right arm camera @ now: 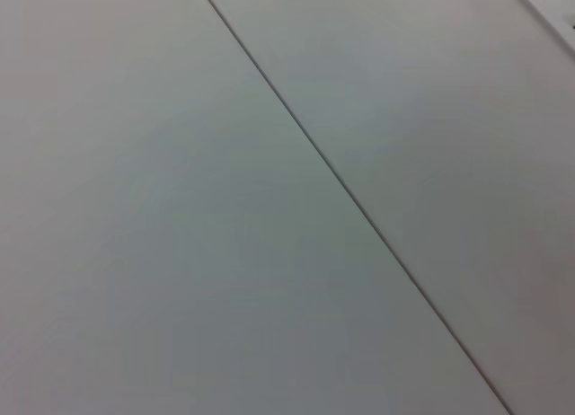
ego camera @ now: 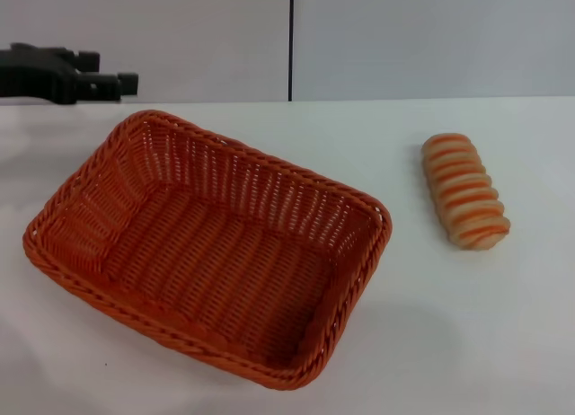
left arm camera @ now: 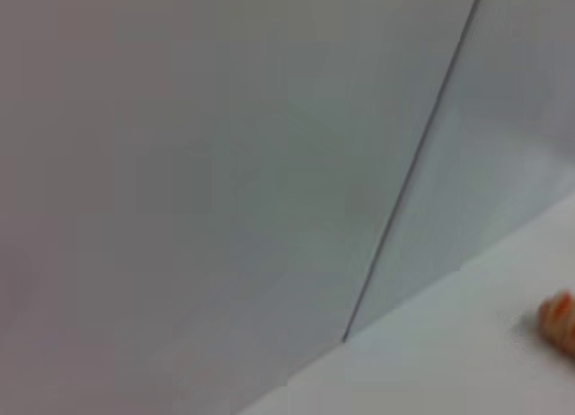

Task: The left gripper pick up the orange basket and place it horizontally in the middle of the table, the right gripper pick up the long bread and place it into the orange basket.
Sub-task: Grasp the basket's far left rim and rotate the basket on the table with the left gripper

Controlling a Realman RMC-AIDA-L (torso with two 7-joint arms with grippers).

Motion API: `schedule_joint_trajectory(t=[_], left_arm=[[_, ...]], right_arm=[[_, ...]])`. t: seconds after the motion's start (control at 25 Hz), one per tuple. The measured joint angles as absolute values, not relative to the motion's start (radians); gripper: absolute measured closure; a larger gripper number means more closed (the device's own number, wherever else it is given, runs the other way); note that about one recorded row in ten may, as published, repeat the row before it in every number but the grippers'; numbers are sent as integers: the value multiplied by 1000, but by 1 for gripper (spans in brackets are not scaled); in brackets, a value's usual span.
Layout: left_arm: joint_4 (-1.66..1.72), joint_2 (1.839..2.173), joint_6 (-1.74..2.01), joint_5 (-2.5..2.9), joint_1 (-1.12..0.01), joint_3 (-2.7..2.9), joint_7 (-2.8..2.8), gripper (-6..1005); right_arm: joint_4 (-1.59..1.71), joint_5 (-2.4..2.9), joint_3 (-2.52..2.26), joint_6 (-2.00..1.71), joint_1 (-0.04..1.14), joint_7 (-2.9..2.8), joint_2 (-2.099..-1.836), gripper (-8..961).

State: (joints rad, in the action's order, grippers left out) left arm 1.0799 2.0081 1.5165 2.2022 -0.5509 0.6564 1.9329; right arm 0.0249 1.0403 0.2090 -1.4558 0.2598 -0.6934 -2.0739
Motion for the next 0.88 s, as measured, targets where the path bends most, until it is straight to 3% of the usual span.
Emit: schedule_joint_trajectory(t=[0.88], left_arm=[[989, 2048, 1383, 2410, -595, 732, 1936, 214]], right_arm=[[21, 1042, 185, -1440, 262, -693, -2074, 131]])
